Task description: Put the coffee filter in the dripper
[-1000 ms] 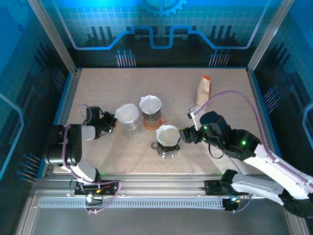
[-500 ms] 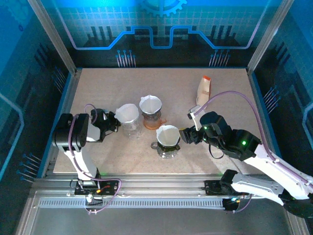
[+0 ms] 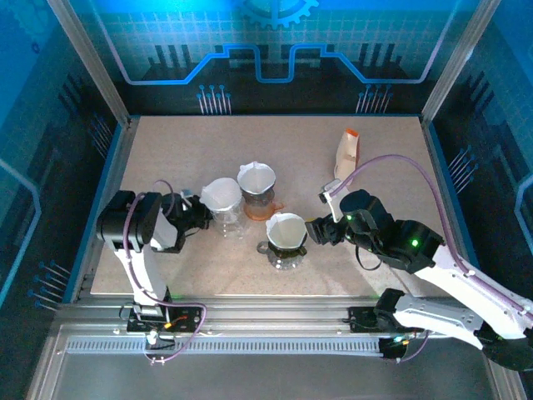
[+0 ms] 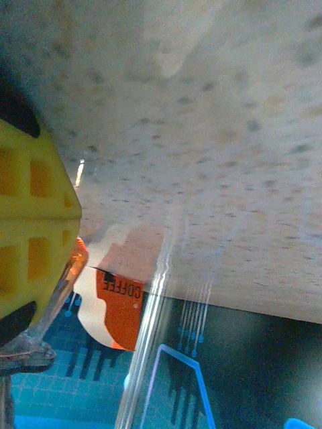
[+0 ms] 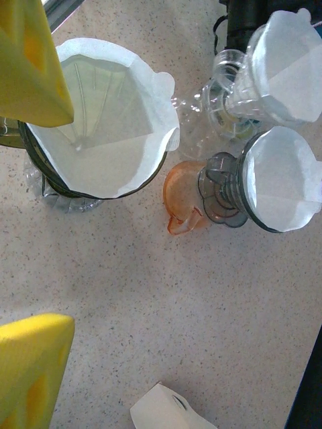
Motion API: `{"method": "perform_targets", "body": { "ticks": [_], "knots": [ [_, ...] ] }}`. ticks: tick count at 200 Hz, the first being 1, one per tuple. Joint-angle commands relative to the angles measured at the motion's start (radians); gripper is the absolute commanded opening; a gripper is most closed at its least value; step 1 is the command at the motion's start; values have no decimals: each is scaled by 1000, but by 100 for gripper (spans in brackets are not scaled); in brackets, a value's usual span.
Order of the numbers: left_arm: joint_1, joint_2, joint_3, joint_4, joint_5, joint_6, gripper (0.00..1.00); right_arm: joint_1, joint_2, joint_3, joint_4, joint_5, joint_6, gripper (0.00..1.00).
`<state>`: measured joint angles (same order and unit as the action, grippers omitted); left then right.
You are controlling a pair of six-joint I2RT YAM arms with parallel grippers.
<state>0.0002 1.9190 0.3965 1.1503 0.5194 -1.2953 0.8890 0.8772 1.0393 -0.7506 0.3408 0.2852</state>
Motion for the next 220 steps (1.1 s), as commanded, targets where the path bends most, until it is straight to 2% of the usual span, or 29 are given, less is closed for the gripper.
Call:
{"method": "perform_targets", "body": {
  "ticks": [1, 53, 151, 194, 220],
  "knots": [
    [-21, 35, -38, 33, 24, -46, 0, -7, 0, -3, -9, 18, 14, 75],
    [-63, 28, -88, 73, 3, -52, 0, -6, -1, -5, -3, 19, 19, 74],
    [-143, 121, -150, 249, -24, -107, 0, -7, 7, -1, 5, 10, 29, 75],
    [-119, 81, -204, 231, -68, -97, 0, -7, 3, 9, 4, 12, 30, 75],
    [-102, -3, -226, 141, -85, -70, 0, -6, -4, 7, 6, 12, 30, 75]
  ]
}}
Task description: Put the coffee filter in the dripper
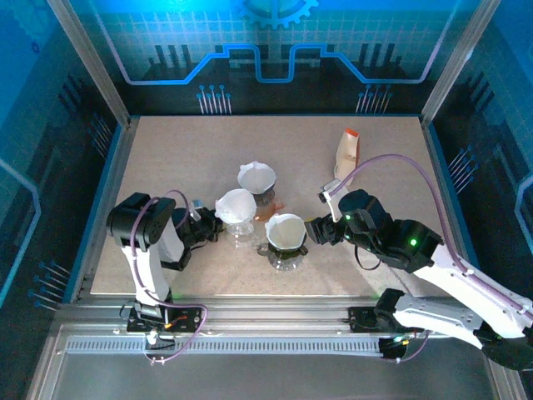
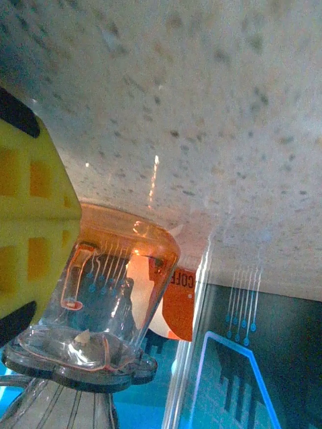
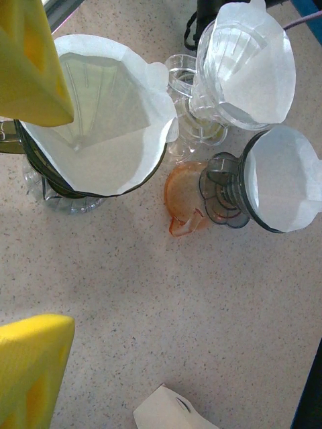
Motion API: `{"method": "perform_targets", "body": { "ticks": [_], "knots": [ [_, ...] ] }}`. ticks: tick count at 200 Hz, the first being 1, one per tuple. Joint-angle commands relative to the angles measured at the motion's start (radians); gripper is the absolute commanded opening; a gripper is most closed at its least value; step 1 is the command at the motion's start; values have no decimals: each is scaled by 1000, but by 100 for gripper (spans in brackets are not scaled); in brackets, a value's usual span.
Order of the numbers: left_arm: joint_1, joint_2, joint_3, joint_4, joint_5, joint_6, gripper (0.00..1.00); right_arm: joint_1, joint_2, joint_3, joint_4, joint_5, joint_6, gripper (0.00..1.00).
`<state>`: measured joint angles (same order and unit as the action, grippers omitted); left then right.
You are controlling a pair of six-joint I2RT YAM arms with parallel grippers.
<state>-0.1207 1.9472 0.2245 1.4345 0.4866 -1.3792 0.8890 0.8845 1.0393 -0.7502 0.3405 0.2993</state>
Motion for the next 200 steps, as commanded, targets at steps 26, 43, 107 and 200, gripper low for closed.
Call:
{"method": "perform_targets", "body": {
  "ticks": [26, 43, 107, 200],
  "knots": [
    [23, -154, -59, -261, -65, 37, 0, -6, -12, 6, 12, 14, 16, 75],
    [24, -263, -57, -377, -79, 56, 0, -6, -15, 4, 17, 12, 16, 75],
    [45, -944, 117, -1329, -261, 289, 0, -6, -43, 2, 23, 41, 8, 75],
    [79, -1154, 491, -1781, -648, 730, 99, -8, -133, -125, 148, 246, 4, 100]
  ]
}}
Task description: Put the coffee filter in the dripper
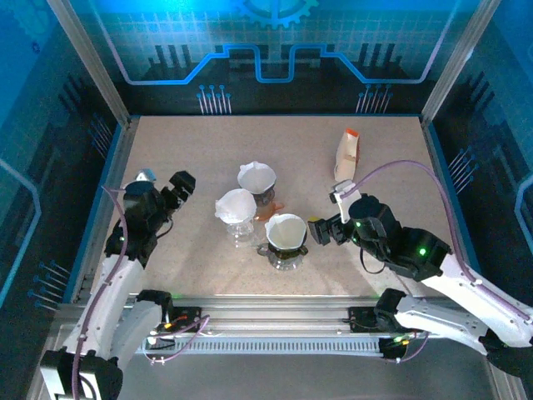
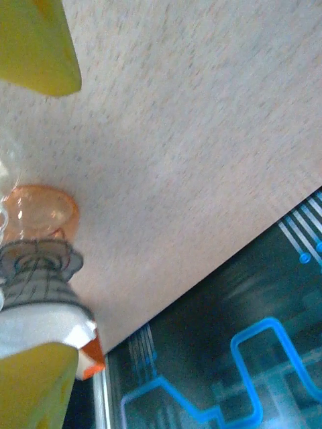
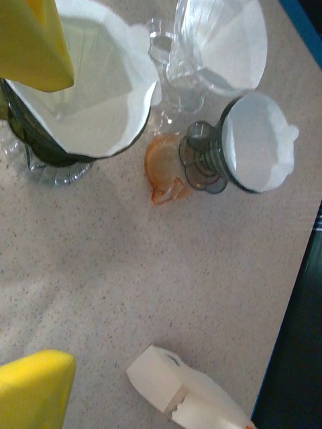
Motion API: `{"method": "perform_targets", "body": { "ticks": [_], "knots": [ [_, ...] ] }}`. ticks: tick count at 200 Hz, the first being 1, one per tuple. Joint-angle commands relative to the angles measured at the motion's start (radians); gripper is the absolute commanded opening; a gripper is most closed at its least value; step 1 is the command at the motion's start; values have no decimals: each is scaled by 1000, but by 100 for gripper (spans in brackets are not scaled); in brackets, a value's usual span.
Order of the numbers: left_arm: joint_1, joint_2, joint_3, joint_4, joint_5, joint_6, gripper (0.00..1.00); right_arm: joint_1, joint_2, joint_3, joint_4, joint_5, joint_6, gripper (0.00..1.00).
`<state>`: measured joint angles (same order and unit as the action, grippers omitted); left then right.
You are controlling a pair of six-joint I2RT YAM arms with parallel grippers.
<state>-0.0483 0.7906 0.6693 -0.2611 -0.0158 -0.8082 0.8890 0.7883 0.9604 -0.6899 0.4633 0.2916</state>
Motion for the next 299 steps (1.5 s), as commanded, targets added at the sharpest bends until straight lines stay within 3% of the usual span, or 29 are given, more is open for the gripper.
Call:
{"method": "perform_targets", "body": {
  "ticks": [1, 25, 48, 78, 113, 136, 147, 174, 186, 205, 217, 231, 299],
  "knots": [
    [7, 3, 43, -79, -145, 161, 99, -8, -39, -48, 92, 127, 12, 100],
    [6, 2, -40, 125, -180, 247, 99, -8, -69, -110, 148, 226, 14, 100],
    [5, 47, -122, 312, -204, 385, 99, -9, -93, -158, 214, 242, -29, 100],
    [2, 222, -133, 389, -353, 548, 99, -15, -105, -205, 254, 280, -42, 100],
    [-1, 414, -212, 677, -423, 684, 99, -43, -113, -239, 277, 278, -42, 100],
    [2, 512, -259, 891, -420, 761, 99, -61, -113, -244, 287, 274, -33, 100],
    [13, 554, -262, 926, -393, 742, 99, -73, -111, -247, 294, 273, -34, 100],
    [12, 673, -345, 1222, -362, 746, 99, -127, -99, -256, 302, 263, -24, 100],
    [14, 668, -319, 1147, -322, 745, 99, -164, -93, -267, 319, 230, -25, 100],
    [15, 707, -317, 1173, -265, 763, 99, -243, -74, -295, 372, 151, -19, 100],
    [22, 792, -377, 1415, -261, 780, 99, -298, -48, -311, 406, 109, -7, 100],
    [28, 736, -331, 1218, -252, 751, 99, -357, -7, -327, 456, 64, -13, 100],
    [21, 759, -308, 1221, -247, 771, 99, -580, 213, -471, 917, 31, -196, 100]
  ]
}}
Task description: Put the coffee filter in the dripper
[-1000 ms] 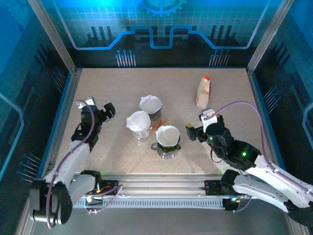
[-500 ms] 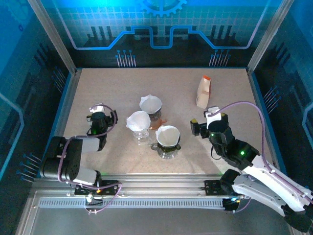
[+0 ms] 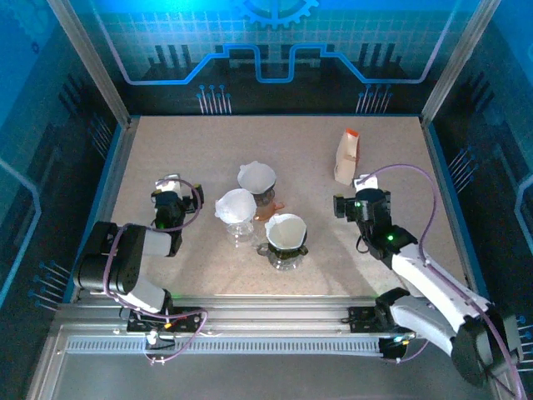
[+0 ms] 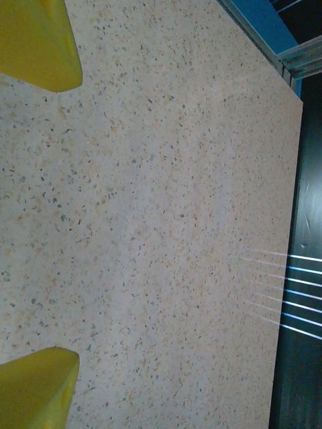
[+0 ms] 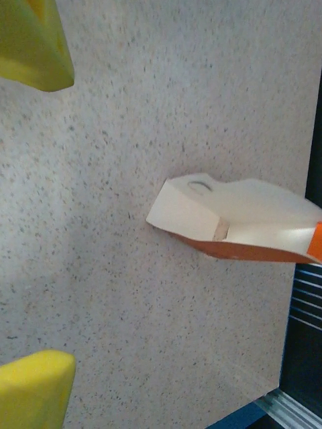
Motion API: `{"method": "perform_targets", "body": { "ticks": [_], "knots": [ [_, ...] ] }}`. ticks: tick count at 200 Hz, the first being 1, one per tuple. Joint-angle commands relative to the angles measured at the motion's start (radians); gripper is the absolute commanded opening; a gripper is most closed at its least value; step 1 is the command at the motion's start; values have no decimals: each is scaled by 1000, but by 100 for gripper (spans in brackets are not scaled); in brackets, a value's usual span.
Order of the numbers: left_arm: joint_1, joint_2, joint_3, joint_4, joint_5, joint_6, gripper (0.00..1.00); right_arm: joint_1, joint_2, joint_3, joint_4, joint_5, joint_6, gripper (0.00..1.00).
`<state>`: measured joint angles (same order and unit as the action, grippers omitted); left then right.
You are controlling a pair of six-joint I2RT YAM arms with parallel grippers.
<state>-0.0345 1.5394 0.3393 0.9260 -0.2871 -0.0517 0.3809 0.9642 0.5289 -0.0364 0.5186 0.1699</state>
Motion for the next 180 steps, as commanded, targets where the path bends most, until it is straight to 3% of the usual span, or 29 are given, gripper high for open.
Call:
{"method": "perform_targets", "body": {
  "ticks": [1, 57, 104, 135, 151, 163, 180],
  "knots": [
    [7, 10, 23, 33, 24, 15, 99, -75, 39, -41, 269, -24, -77, 100],
    [6, 10, 24, 30, 22, 16, 99, -219, 218, -154, 646, -105, -120, 100],
    [5, 10, 24, 31, 22, 16, 99, -231, 508, -185, 995, -118, -174, 100],
    [5, 10, 24, 30, 21, 16, 99, -269, 522, -98, 815, -225, -153, 100],
    [5, 10, 23, 31, 22, 16, 99, -299, 532, -112, 837, -293, -136, 100],
    [5, 10, 24, 31, 21, 16, 99, -295, 589, -175, 1035, -260, -145, 100],
    [5, 10, 24, 31, 21, 16, 99, -298, 565, -151, 946, -258, -131, 100]
  ]
}}
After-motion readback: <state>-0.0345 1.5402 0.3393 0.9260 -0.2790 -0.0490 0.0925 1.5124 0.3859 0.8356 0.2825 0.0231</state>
